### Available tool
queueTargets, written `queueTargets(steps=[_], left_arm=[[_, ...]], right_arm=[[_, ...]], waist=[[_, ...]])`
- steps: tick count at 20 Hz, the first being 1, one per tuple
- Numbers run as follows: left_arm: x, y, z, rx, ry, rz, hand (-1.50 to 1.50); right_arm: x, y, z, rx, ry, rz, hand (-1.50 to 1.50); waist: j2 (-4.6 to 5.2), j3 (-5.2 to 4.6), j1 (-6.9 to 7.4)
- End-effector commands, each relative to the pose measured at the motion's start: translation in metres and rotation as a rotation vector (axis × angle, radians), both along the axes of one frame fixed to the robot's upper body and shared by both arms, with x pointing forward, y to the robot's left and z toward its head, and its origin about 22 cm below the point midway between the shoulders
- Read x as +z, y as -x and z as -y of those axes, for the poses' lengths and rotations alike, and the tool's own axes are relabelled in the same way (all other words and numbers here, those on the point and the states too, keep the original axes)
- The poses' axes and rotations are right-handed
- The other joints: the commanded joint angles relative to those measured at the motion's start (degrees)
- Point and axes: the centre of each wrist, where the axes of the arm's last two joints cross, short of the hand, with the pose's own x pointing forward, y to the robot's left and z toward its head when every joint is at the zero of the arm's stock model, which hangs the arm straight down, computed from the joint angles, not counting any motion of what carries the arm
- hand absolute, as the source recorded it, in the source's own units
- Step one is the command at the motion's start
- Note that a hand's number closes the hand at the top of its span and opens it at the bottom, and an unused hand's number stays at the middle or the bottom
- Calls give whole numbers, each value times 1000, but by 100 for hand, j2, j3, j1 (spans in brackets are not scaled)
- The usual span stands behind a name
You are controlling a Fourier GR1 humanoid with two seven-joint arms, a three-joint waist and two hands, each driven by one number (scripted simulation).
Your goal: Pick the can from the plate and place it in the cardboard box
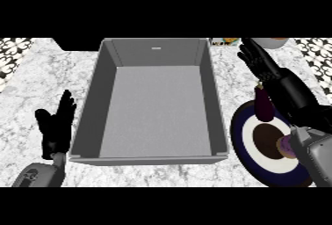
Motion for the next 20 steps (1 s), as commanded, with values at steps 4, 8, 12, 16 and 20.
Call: queueTargets(steps=[4,8,12,16,20], left_arm=[[44,-9,-13,-118,60,94,0],[47,5,-23,-221,132,94,0],[51,12,-26,-227,143,92,0],[65,13,-37,-247,168,104,0],[54,16,-32,-244,162,97,0]], right_arm=[[-11,1,76,311,1,-159,-150],[-2,3,158,34,-60,52,-150],[-6,21,205,244,-191,176,-150],[25,30,233,354,-93,224,-150],[69,34,213,398,321,173,-150]], waist=[[81,68,2],[112,101,53],[82,96,20],[63,85,58],[55,80,38]])
